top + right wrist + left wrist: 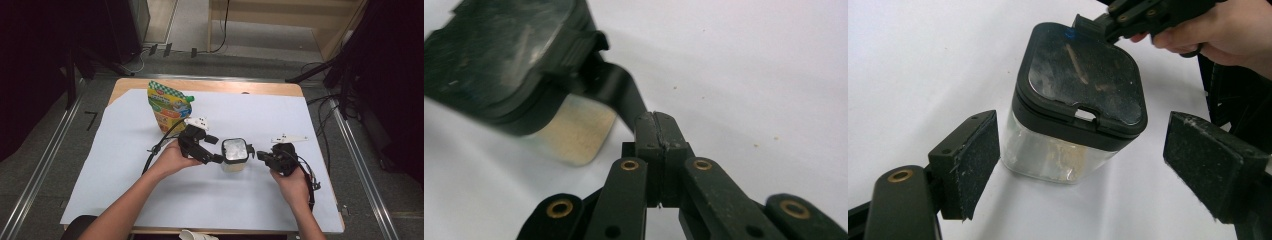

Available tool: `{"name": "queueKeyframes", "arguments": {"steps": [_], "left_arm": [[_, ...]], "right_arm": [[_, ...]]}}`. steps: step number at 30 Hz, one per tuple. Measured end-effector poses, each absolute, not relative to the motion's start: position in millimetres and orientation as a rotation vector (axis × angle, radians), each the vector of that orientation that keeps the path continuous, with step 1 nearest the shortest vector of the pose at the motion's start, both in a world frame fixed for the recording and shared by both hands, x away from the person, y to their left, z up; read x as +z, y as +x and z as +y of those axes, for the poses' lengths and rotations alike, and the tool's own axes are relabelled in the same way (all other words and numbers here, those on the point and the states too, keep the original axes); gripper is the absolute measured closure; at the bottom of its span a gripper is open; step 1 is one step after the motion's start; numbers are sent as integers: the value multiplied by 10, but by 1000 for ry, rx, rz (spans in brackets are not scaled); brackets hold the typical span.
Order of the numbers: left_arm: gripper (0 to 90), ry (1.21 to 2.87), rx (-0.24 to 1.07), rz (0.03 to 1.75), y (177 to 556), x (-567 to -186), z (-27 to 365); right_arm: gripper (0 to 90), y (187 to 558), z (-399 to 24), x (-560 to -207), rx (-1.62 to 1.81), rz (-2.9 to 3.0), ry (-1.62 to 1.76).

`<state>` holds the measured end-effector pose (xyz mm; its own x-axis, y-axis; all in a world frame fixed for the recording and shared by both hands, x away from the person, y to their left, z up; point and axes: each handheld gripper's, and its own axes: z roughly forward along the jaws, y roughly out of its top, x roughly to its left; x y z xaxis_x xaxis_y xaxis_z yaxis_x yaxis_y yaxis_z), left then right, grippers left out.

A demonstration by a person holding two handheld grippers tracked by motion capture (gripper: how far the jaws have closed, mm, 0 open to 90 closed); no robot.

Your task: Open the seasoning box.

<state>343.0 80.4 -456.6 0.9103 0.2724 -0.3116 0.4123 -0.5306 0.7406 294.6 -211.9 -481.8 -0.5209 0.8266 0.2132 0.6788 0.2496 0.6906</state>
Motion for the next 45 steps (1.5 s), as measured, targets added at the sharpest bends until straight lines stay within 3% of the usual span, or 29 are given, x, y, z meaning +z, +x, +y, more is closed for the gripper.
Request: {"name": "queueKeyframes", "arguments": {"steps": [13, 35, 45], "left_arm": [[158, 2189, -187, 474, 3409, -4662, 742], [100, 2206, -111, 465, 3332, -4780, 660], [140, 2209, 15, 417, 3248, -4746, 644]], "right_arm": [[900, 3113, -1930, -4942, 1038, 2288, 1379], [900, 3077, -1758, -4952, 1033, 2323, 1375], [900, 3071, -1755, -4951, 1035, 2326, 1377]]}}
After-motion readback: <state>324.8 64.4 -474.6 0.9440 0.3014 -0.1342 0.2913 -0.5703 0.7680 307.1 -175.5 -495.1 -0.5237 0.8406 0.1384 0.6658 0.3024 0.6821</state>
